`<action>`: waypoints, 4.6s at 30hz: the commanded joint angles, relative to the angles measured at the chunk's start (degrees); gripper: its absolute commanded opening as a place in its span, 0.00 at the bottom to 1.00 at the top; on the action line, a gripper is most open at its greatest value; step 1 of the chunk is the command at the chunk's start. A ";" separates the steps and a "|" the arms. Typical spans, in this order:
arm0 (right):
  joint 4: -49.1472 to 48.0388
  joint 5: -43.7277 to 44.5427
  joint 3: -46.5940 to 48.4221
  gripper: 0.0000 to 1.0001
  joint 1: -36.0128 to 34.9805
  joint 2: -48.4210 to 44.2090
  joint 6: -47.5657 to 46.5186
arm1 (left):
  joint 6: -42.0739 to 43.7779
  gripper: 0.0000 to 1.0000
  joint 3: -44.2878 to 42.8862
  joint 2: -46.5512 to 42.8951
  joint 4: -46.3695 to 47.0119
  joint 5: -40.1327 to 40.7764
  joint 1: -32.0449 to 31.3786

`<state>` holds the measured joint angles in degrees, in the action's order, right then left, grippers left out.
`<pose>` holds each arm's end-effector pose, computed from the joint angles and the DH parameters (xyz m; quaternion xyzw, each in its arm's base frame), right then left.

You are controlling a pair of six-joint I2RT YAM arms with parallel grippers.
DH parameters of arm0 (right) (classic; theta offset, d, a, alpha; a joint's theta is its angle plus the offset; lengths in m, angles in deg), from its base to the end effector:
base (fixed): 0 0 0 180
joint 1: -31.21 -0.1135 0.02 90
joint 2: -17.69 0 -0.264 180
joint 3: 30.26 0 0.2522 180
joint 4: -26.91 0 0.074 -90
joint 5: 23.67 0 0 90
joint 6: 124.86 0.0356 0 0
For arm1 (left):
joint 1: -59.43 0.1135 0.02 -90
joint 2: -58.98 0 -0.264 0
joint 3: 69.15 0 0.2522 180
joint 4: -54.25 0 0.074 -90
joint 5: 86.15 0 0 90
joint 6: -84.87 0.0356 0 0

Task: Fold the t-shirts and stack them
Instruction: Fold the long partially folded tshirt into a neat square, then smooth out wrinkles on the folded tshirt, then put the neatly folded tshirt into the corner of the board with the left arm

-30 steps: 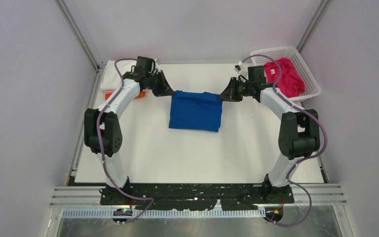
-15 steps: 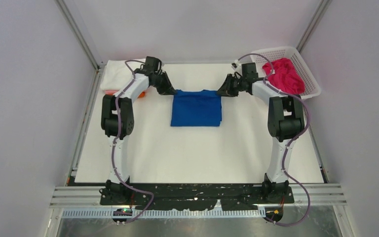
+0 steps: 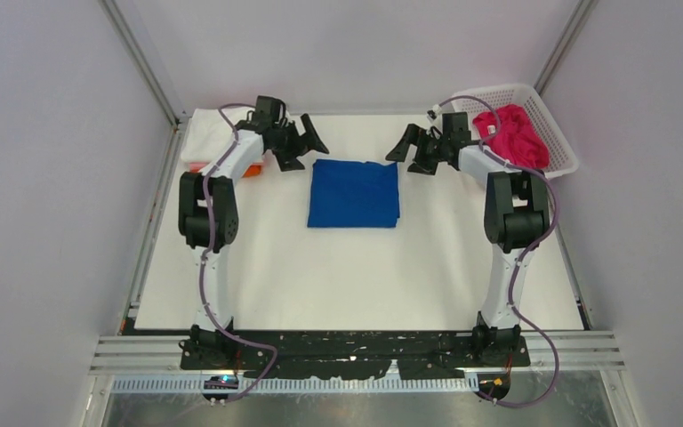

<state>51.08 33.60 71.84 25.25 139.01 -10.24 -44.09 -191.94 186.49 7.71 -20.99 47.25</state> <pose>0.4664 0.0680 0.1846 0.0329 0.8876 0.3497 0.2979 0.4842 -0.1198 0.2192 -0.1440 0.9128 -0.3228 0.2046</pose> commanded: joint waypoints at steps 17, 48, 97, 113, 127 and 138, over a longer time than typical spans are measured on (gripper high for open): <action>-11.46 -7.86 5.61 0.95 -3.65 6.43 12.21 | -6.14 1.00 -12.27 12.39 3.09 -5.04 -2.53; -11.97 -7.62 -21.98 0.95 -9.90 -21.00 7.84 | -4.81 1.00 20.37 -13.50 13.01 -6.78 -7.85; 2.98 7.62 -34.01 0.95 -1.59 -38.87 -3.77 | 4.67 0.66 9.89 -1.35 -7.92 10.68 -8.78; 3.01 8.43 -36.19 0.95 1.21 -43.20 -5.17 | 12.73 0.00 -18.55 11.13 -28.15 36.07 -12.77; 5.55 19.10 -35.46 0.95 1.41 -44.13 -6.99 | 33.59 0.00 -23.10 4.37 -17.28 61.74 -9.42; 4.24 23.98 -36.59 0.95 1.36 -46.36 -8.33 | 48.68 0.00 -28.43 2.99 -6.96 65.46 -4.51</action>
<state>57.16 54.91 35.34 26.45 94.24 -17.19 -2.63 -216.64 194.57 -6.47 40.73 41.43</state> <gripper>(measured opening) 0.954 0.048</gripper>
